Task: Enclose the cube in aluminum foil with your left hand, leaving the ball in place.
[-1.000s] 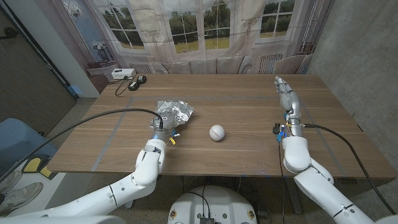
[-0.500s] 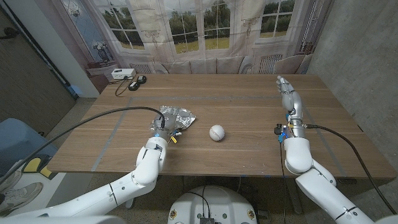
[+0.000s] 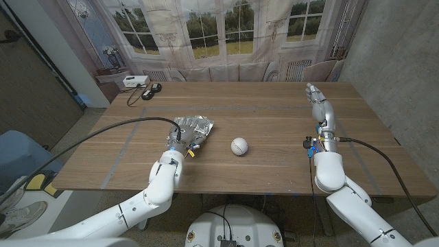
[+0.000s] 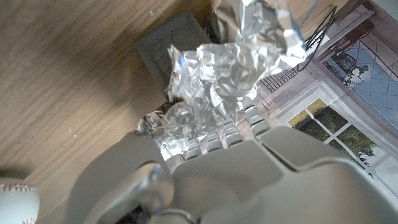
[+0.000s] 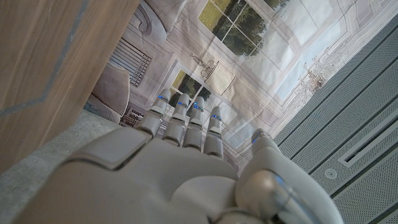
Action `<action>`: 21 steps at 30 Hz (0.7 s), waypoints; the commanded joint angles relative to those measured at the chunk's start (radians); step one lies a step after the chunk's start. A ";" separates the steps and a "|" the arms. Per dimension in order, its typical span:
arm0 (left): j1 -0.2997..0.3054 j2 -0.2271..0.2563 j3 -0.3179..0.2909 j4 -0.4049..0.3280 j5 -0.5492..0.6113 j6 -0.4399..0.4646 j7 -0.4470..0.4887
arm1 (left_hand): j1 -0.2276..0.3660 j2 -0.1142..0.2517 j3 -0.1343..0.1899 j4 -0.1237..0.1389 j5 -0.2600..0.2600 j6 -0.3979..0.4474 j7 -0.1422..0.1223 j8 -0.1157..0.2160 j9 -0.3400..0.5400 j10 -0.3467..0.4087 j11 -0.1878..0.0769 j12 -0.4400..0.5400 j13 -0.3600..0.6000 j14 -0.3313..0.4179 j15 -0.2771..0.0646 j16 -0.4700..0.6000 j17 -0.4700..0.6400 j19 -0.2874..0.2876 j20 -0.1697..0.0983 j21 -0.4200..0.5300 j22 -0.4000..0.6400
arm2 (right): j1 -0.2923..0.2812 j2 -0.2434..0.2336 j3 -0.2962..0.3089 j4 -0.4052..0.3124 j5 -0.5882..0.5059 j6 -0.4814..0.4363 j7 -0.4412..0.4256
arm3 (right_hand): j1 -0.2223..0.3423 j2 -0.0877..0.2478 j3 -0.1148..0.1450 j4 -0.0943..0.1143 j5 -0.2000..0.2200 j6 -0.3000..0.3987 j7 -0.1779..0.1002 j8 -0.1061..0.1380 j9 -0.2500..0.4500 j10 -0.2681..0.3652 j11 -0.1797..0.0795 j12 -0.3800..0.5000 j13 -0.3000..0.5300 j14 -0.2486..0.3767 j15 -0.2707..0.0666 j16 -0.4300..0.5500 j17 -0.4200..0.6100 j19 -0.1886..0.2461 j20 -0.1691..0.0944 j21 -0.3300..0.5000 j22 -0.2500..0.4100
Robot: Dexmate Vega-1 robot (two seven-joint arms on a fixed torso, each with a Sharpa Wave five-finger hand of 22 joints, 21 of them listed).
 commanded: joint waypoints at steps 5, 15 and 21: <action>0.113 0.020 -0.185 -0.123 -0.377 -0.130 0.225 | -0.112 0.003 -0.026 -0.002 0.006 -0.043 -0.007 -0.007 0.001 -0.063 0.001 -0.009 -0.022 -0.055 0.023 0.000 -0.011 -0.024 0.001 -0.037 0.005 | -0.009 0.000 0.010 -0.013 -0.011 0.000 0.005 | -0.002 0.006 0.003 0.003 0.007 0.008 -0.003 0.001 0.003 0.009 -0.003 -0.004 0.004 0.008 0.003 0.005 0.002 0.015 0.004 0.006 0.005; 0.168 0.039 -0.286 -0.166 -0.589 -0.203 0.305 | -0.157 -0.010 -0.040 -0.011 0.009 -0.091 -0.011 -0.012 -0.002 -0.096 0.009 -0.010 -0.040 -0.090 0.039 -0.001 -0.019 -0.055 0.001 -0.070 0.004 | -0.012 0.000 0.013 -0.025 -0.020 0.007 0.008 | -0.002 -0.003 0.002 0.001 0.006 0.008 -0.001 0.000 0.003 0.007 0.001 -0.007 0.004 0.009 0.004 0.003 0.001 0.015 0.011 0.005 0.005; 0.235 0.046 -0.405 -0.183 -0.795 -0.338 0.385 | -0.164 -0.010 -0.041 -0.013 0.011 -0.094 -0.009 -0.011 -0.003 -0.105 0.012 -0.011 -0.044 -0.094 0.043 0.000 -0.020 -0.055 0.000 -0.074 0.004 | -0.003 -0.001 0.011 -0.023 -0.012 0.025 0.025 | -0.001 -0.005 0.003 0.001 0.006 0.009 -0.002 0.000 0.003 0.004 -0.003 -0.009 0.004 0.005 0.002 0.000 0.001 0.017 0.001 0.005 0.005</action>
